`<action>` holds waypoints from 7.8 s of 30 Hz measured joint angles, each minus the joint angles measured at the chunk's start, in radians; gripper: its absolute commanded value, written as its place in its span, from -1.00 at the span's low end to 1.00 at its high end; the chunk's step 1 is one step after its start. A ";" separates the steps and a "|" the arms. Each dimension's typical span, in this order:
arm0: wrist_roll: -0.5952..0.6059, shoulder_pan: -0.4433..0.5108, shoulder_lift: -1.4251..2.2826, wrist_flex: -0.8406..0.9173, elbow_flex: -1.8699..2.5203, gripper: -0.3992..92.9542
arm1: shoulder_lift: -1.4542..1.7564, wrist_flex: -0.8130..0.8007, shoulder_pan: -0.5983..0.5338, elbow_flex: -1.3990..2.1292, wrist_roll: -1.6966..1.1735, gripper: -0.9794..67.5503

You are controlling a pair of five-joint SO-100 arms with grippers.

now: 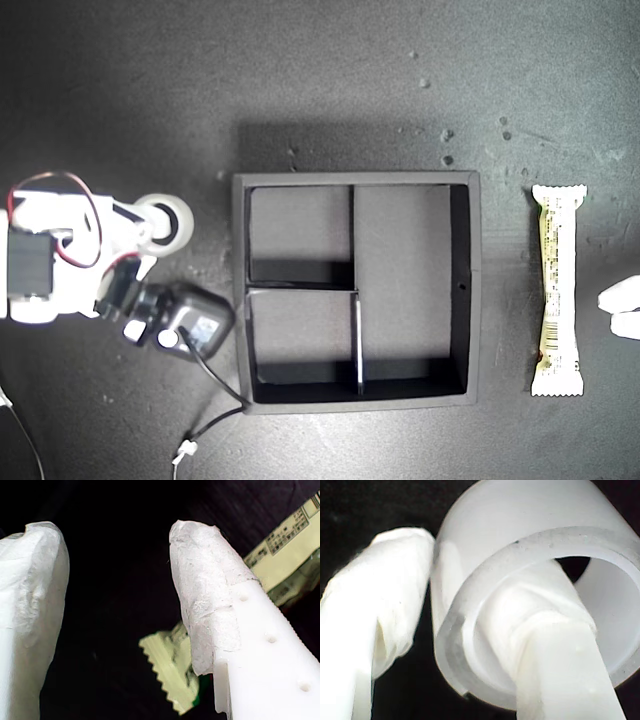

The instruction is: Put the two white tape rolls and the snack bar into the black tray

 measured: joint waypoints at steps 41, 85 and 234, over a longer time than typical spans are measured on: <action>0.127 0.011 0.074 0.265 -0.449 -0.99 | -1.081 0.141 0.005 -0.439 0.000 -0.72; 0.137 0.041 -0.308 0.325 -0.805 -0.97 | -1.741 0.701 0.080 -2.163 -0.002 -0.82; -0.347 0.270 0.038 0.196 -0.348 -0.99 | 0.624 0.000 0.107 0.692 0.861 -0.98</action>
